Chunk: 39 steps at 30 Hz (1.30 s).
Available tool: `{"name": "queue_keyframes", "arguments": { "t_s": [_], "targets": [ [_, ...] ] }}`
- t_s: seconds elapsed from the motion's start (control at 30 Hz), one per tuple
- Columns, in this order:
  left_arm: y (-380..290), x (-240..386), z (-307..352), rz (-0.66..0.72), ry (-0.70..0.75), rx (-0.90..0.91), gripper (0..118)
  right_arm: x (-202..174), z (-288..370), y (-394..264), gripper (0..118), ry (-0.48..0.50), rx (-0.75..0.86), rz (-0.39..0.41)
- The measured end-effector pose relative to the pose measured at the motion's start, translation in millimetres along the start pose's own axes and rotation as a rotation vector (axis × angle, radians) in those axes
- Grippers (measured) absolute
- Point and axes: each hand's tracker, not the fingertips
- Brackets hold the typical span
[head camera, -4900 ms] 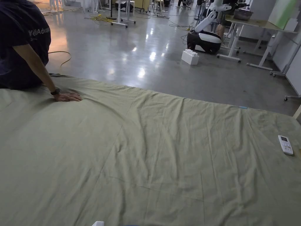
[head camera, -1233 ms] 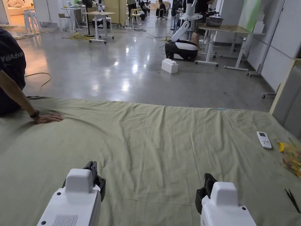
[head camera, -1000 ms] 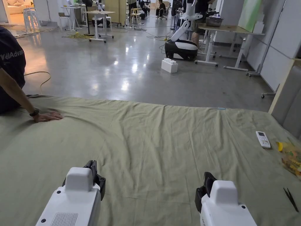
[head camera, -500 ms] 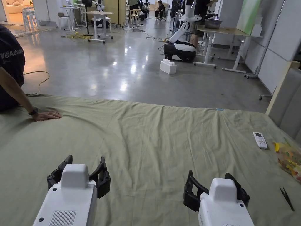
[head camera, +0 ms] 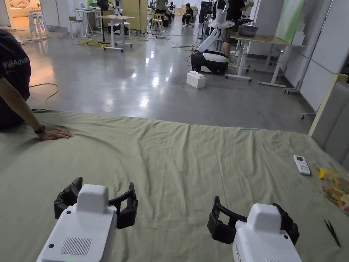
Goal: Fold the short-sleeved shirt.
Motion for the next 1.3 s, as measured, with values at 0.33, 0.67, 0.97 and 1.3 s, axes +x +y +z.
{"name": "queue_keyframes", "arguments": {
  "t_s": [0.33,0.67,0.97,1.3],
  "targets": [
    [-2,-4,-1,0.006,0.023,-0.02,101,-10,-6,13,118,-0.081,-0.018,0.005],
    [0,-5,-3,0.026,-0.002,-0.044,101,-8,-7,21,118,-0.131,-0.091,-0.12],
    [3,-10,-2,0.096,-0.039,-0.05,101,-16,-10,20,118,-0.106,-0.136,-0.077],
    [0,-9,-1,0.017,0.001,-0.063,101,-11,-19,15,118,-0.129,-0.291,-0.197]
  ]
}}
